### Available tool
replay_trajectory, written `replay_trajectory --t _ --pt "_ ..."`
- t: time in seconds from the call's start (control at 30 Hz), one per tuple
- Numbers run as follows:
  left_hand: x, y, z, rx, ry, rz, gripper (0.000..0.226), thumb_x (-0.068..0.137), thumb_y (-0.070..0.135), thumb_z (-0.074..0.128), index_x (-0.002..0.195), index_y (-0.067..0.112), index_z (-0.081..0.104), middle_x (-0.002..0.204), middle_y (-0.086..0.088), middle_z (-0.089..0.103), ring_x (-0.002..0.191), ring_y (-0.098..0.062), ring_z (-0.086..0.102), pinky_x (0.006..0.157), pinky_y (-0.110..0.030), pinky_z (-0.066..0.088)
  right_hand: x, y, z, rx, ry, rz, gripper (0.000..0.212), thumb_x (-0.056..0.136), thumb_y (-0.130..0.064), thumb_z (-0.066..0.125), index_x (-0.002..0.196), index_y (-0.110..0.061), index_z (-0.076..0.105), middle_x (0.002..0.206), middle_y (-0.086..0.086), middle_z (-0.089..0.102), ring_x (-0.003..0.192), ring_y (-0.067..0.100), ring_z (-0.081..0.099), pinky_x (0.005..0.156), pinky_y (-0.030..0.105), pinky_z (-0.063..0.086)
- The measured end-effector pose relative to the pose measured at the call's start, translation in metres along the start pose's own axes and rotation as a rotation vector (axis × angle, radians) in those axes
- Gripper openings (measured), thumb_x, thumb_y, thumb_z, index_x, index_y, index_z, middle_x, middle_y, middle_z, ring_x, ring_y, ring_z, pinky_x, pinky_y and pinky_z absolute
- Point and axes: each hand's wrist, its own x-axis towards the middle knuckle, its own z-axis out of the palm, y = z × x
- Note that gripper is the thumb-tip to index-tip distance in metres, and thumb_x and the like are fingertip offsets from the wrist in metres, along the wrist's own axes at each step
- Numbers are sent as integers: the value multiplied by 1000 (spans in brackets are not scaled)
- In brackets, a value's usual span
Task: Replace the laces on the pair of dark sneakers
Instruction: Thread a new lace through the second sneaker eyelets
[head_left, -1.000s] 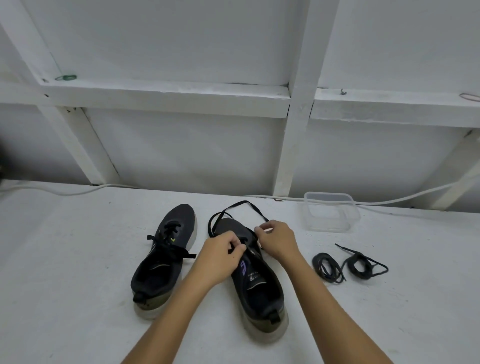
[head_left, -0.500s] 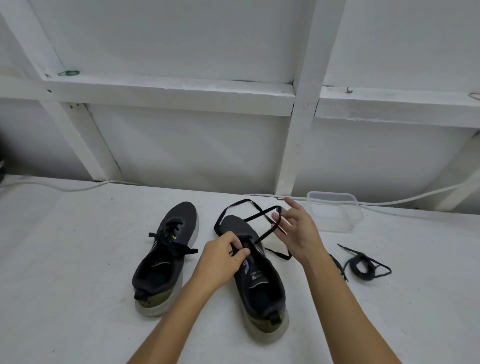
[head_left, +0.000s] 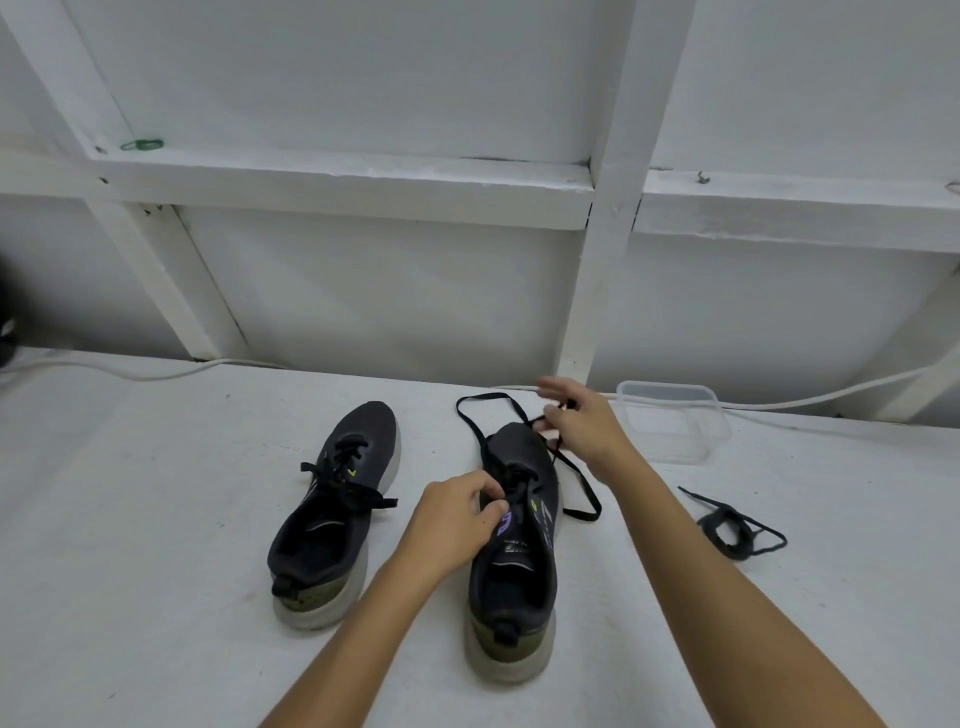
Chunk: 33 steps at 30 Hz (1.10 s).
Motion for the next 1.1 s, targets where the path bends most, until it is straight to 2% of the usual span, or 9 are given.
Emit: replay_trajectory --t 0.1,0.27,0.37,0.5,0.6,0.67,0.73,1.0,1.1 --pt "0 2 1 -9 -13 -16 4 94 32 66 95 29 67 57 10 47 55 4 50 54 -9 38 7 -22 2 -39 -8 -205 51 93 9 54 98 -38 74 99 -18 77 99 -1 69 81 18 49" --pt "-1 1 0 -19 -17 -38 3 93 33 66 93 31 64 56 11 47 53 3 49 53 -9 37 0 -32 -14 77 280 -221 42 91 4 52 92 -30 76 88 -7 76 85 9 69 76 26 54" --pt "-1 1 -1 -11 -10 -33 5 92 34 67 92 29 66 53 10 46 52 1 48 53 -11 38 -17 -15 -37 -401 411 -32 32 90 -14 53 109 -28 74 106 1 75 93 19 67 77 25 50" --pt "-1 2 -6 14 -1 -14 6 90 38 71 87 32 73 69 9 59 68 -3 55 57 -10 37 -49 10 -43 -979 221 257 49 99 -37 52 148 -29 49 143 9 54 125 33 56 91 38 47" --pt "2 2 -10 13 -20 -18 7 88 35 73 81 34 73 86 12 65 85 -3 58 68 -9 37 -78 14 -29 -843 210 154 43 97 -46 58 132 -21 62 128 7 63 112 29 63 88 36 50" --pt "3 4 -11 25 -50 -21 9 90 33 71 81 30 71 90 13 66 88 -4 59 71 -14 39 -95 11 -22 -609 -24 181 37 90 -58 62 107 -27 74 104 -9 74 96 14 70 78 34 60" --pt "4 7 -11 26 -68 -23 9 92 32 68 84 29 67 90 14 67 87 -4 60 68 -13 40 -109 4 -13 -528 -233 205 43 82 -67 66 108 -34 75 103 -20 73 90 1 67 67 22 57" --pt "2 15 -16 -31 -122 -102 9 96 30 62 89 31 68 83 11 67 73 1 59 52 -6 37 -104 -17 -3 -857 -219 -17 31 99 -22 54 123 -25 73 119 -3 72 100 15 68 82 23 50" --pt "2 19 -23 -51 -128 -104 14 96 29 62 84 34 68 80 12 68 68 5 58 52 -4 36 -107 -19 1 -818 -166 0 27 96 -27 55 111 -26 77 107 -3 74 96 15 68 76 17 48"
